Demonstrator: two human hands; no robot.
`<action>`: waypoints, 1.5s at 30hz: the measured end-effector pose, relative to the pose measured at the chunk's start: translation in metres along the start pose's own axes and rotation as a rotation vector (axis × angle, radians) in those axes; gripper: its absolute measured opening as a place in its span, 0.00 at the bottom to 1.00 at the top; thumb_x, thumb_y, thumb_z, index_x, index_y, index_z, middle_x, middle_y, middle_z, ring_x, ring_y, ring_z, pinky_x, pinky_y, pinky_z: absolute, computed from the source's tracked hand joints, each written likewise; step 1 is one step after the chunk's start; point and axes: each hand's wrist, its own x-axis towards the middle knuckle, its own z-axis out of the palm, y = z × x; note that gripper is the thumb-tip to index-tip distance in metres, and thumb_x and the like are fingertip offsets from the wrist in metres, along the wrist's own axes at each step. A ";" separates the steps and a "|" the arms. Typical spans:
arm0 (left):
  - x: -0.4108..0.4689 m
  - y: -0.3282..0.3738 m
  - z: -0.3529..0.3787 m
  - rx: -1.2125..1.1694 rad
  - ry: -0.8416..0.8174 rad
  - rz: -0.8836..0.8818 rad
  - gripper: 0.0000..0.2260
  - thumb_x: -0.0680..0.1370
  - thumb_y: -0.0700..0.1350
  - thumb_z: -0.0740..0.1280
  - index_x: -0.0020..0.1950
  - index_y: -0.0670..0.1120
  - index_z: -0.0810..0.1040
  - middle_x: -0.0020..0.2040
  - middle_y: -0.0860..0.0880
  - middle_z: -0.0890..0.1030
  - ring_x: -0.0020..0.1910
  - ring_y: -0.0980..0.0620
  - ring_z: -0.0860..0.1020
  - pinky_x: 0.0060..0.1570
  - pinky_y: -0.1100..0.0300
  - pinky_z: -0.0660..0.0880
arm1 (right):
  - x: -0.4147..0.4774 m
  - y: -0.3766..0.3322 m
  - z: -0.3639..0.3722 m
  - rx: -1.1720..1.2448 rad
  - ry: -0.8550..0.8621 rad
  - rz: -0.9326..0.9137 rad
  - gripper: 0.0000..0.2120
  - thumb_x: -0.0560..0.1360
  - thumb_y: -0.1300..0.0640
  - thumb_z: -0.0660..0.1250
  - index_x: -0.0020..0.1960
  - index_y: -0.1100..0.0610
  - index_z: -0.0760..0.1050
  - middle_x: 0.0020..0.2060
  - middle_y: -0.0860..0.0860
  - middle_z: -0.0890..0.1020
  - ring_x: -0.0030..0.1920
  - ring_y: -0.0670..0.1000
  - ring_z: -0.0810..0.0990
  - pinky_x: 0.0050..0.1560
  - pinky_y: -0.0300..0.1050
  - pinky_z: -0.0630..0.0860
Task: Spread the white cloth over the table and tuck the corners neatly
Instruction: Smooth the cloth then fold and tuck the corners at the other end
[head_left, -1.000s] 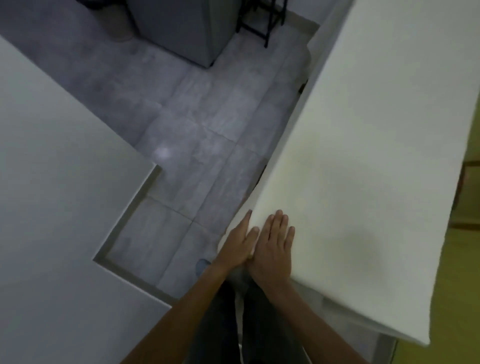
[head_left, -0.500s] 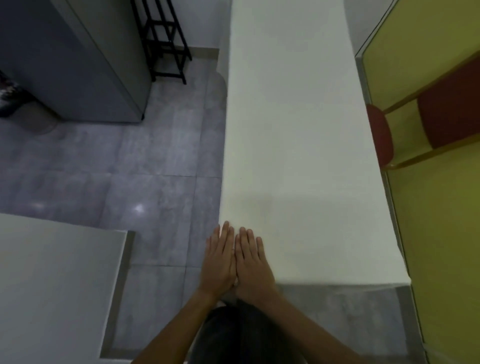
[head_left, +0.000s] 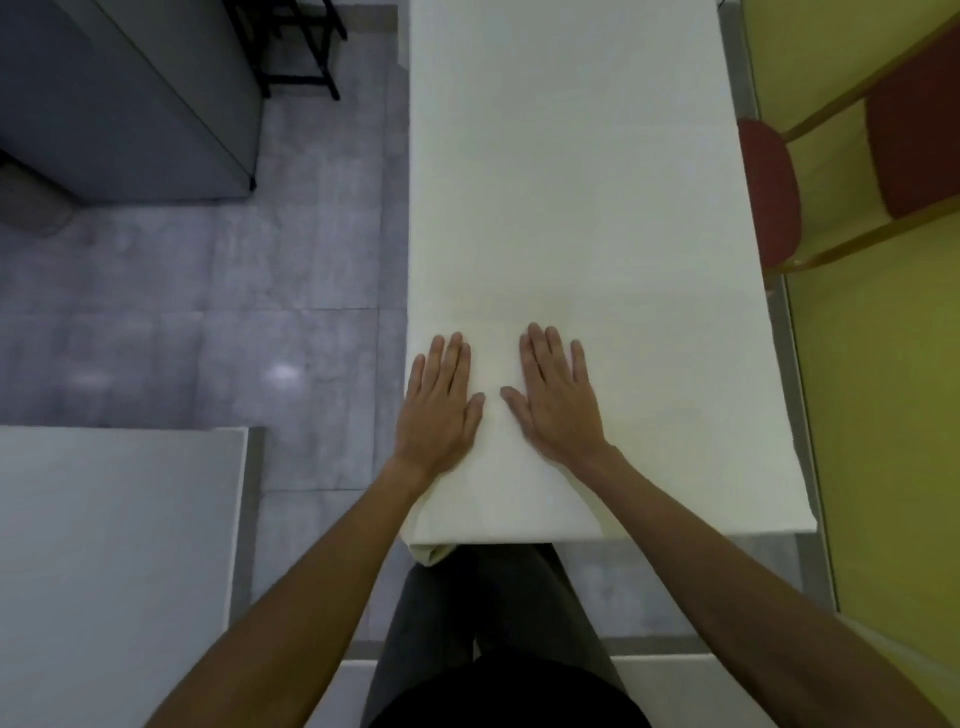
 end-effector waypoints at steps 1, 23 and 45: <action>-0.004 -0.010 -0.001 0.005 0.003 -0.043 0.30 0.83 0.55 0.50 0.80 0.42 0.49 0.81 0.44 0.49 0.80 0.45 0.46 0.77 0.44 0.47 | -0.006 0.016 -0.004 -0.026 0.011 0.043 0.34 0.84 0.41 0.48 0.80 0.63 0.52 0.80 0.59 0.54 0.80 0.58 0.50 0.78 0.63 0.48; 0.116 -0.058 -0.034 0.074 0.018 -0.067 0.32 0.82 0.59 0.49 0.80 0.43 0.46 0.81 0.46 0.47 0.80 0.44 0.45 0.77 0.47 0.45 | 0.024 0.220 -0.062 -0.051 0.115 0.472 0.37 0.82 0.35 0.43 0.81 0.59 0.45 0.81 0.58 0.51 0.80 0.59 0.49 0.77 0.64 0.46; 0.202 -0.081 -0.108 0.414 -0.507 0.879 0.27 0.84 0.55 0.47 0.80 0.48 0.44 0.81 0.48 0.42 0.79 0.47 0.42 0.75 0.40 0.43 | 0.101 -0.160 0.001 0.242 0.206 1.279 0.34 0.83 0.41 0.44 0.81 0.61 0.46 0.81 0.57 0.49 0.80 0.61 0.46 0.78 0.65 0.43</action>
